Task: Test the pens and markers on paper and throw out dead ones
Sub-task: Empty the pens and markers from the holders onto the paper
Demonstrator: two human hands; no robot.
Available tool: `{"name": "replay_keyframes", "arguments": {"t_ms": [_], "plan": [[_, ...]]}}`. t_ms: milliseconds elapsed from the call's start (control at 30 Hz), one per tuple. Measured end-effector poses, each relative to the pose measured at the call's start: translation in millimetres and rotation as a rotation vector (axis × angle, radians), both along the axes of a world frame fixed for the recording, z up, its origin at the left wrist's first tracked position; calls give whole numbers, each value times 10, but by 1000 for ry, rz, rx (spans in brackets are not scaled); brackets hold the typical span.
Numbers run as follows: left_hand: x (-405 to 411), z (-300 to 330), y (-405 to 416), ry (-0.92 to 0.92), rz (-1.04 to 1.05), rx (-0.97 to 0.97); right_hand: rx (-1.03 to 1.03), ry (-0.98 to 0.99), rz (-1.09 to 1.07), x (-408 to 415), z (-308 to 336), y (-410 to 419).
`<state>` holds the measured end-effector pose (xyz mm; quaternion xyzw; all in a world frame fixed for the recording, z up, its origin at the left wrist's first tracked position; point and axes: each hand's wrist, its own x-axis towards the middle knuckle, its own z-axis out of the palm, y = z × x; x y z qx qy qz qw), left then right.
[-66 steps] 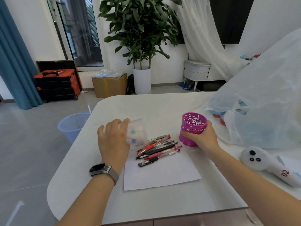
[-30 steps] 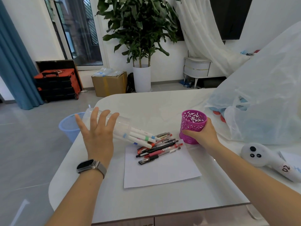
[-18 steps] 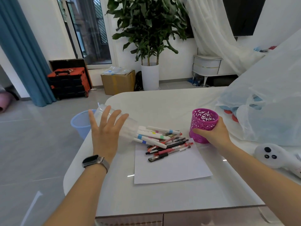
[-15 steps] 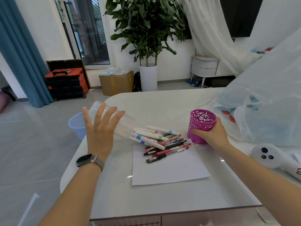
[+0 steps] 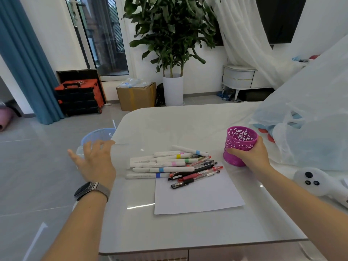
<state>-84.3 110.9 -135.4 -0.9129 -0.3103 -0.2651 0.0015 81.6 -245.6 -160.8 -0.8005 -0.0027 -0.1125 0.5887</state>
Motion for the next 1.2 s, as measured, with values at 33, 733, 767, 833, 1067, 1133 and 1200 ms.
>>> {"name": "replay_keyframes", "arguments": {"t_ms": [33,733,767,833,1067,1133,1200], "plan": [[8,-3,-9,-1,-11,16,-2,2,2,-4,1,8],[32,152,-26,-209,81,-84,-83,-59,10,-55,25,203],[53,176,-24,-233,77,-163,-86,-58,-1,-35,49,222],[142,221,-48,-330,15,-386,-76,-53,-13,32,111,292],[674,42,-283,-577,-186,-1005,-28,-11,24,412,141,652],[824,9,-232,-572,-205,-988,-39,-9,31,516,122,738],[990,16,-167,-565,-220,-994,-31,-12,41,637,76,821]]}}
